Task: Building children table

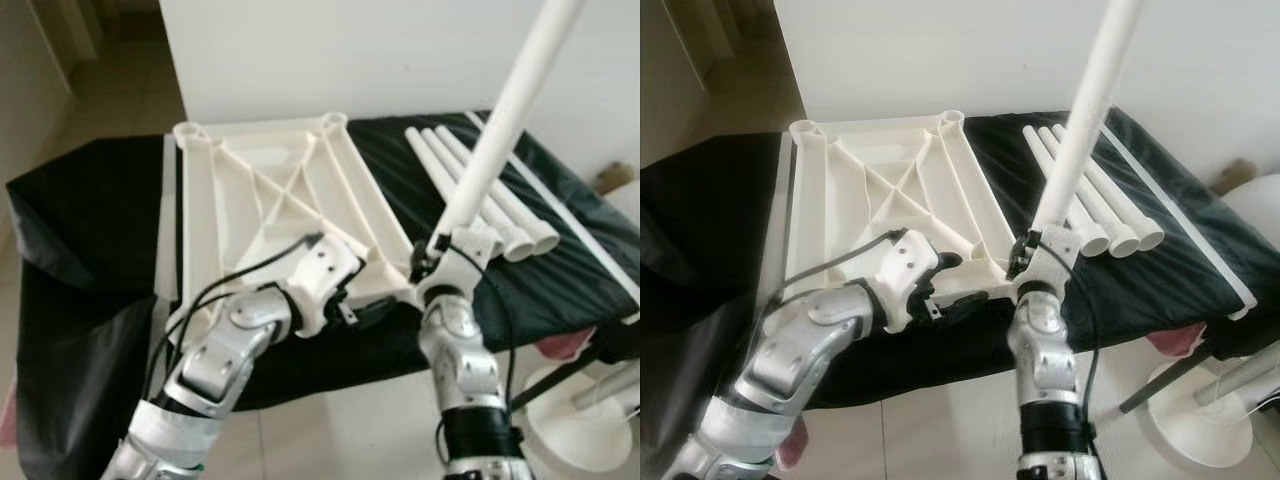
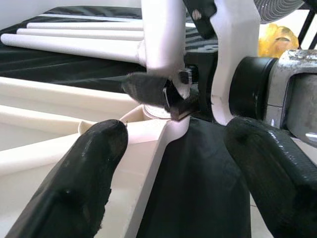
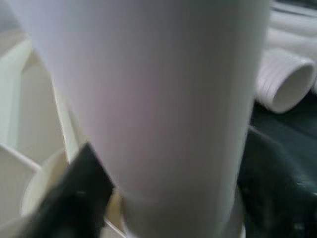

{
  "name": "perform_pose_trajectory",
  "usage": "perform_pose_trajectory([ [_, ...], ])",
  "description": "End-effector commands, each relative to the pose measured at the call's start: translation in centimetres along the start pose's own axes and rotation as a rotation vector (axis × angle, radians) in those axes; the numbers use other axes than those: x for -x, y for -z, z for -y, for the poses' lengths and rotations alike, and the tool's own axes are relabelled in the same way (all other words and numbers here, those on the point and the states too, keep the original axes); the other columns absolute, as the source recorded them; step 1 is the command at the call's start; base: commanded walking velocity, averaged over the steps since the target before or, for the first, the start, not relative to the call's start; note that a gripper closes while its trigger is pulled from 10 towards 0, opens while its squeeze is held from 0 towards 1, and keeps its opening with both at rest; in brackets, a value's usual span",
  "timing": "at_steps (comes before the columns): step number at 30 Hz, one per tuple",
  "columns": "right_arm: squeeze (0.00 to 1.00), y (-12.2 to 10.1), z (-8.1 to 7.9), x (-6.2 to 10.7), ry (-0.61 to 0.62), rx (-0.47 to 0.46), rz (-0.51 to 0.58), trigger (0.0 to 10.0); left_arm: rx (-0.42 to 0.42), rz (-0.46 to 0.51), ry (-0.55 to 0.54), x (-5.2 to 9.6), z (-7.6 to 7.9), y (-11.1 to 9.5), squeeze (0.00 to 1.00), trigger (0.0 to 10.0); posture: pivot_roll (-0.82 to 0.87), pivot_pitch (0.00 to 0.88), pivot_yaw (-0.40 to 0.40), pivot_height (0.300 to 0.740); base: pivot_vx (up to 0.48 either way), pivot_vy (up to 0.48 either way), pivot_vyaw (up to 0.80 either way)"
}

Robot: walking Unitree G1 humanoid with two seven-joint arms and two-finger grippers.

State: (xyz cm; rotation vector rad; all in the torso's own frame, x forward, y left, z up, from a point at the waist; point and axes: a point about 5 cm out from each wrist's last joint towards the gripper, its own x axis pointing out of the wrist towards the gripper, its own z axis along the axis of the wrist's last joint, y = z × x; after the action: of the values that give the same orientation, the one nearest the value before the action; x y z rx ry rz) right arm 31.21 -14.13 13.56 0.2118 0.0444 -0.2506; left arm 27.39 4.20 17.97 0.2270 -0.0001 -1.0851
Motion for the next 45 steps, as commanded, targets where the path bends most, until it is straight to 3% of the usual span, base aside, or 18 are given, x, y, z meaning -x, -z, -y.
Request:
perform_pose_trajectory([
  [1,1.00,0.1,0.3,0.0,-0.002,0.006,-0.008,10.0,0.001,-0.002,0.005,0.0,-0.1,0.2,0.00,10.0,-0.02,0.035,-0.037,0.740,0.000,0.000,0.00],
  [10,1.00,-1.1,0.5,-0.4,-0.154,0.023,0.027,10.0,-0.004,0.005,0.003,-0.1,-0.3,0.0,0.00,10.0,-0.03,0.032,-0.034,0.740,0.000,0.000,0.00],
  [11,0.94,-1.1,0.7,-0.6,-0.185,0.029,0.010,10.0,-0.005,0.006,0.005,-0.1,-0.3,0.0,0.00,10.0,-0.03,0.031,-0.033,0.740,0.000,0.000,0.00],
  [12,0.94,-1.1,0.7,-0.6,-0.185,0.029,0.010,10.0,-0.005,0.006,0.005,-0.1,-0.3,0.0,0.00,10.0,-0.03,0.031,-0.033,0.740,0.000,0.000,0.00],
  [13,0.00,-1.1,0.9,-0.9,-0.232,0.043,-0.006,10.0,-0.006,0.007,0.007,-0.1,-0.2,0.0,0.00,10.0,-0.03,0.031,-0.034,0.740,0.000,0.000,0.00],
  [14,0.00,-1.2,1.2,-1.1,-0.310,0.086,-0.027,10.0,-0.009,0.008,0.011,-0.1,-0.2,-0.1,0.00,10.0,-0.02,0.031,-0.031,0.740,0.000,0.000,0.00],
  [20,0.00,-1.7,1.9,-1.4,-0.389,0.146,-0.012,10.0,-0.008,0.010,0.019,0.0,-0.2,-0.2,0.00,10.0,-0.02,0.034,-0.032,0.740,0.000,0.000,0.00],
  [22,0.00,-2.3,2.6,-1.6,-0.459,0.243,0.014,10.0,-0.013,0.003,0.027,0.0,0.0,0.1,0.00,10.0,-0.02,0.036,-0.033,0.740,0.000,0.000,0.00],
  [25,0.00,-2.8,3.1,-1.7,-0.545,0.319,0.014,10.0,-0.015,-0.006,0.046,-0.3,0.7,0.4,0.00,10.0,-0.02,0.037,-0.033,0.740,0.000,0.000,0.00],
  [32,0.00,-3.2,3.2,-2.0,-0.680,0.404,0.024,10.0,-0.003,0.020,0.022,-0.8,1.0,0.4,0.00,10.0,-0.02,0.037,-0.035,0.740,0.000,0.000,0.00],
  [36,0.00,-3.1,3.3,-2.2,-0.713,0.409,0.019,10.0,0.011,0.018,0.007,-1.1,1.0,0.6,0.00,10.0,-0.02,0.036,-0.038,0.740,0.000,0.000,0.00],
  [40,0.00,-3.0,3.2,-2.7,-0.785,0.418,0.020,10.0,-0.046,0.006,-0.005,-1.4,1.3,1.3,0.00,10.0,-0.01,0.035,-0.042,0.740,0.000,0.000,0.00],
  [45,0.00,-3.1,3.2,-3.0,-0.821,0.417,0.022,10.0,-0.054,-0.004,-0.031,-1.6,1.2,2.0,0.00,10.0,0.00,0.033,-0.041,0.740,0.000,0.000,0.00],
])
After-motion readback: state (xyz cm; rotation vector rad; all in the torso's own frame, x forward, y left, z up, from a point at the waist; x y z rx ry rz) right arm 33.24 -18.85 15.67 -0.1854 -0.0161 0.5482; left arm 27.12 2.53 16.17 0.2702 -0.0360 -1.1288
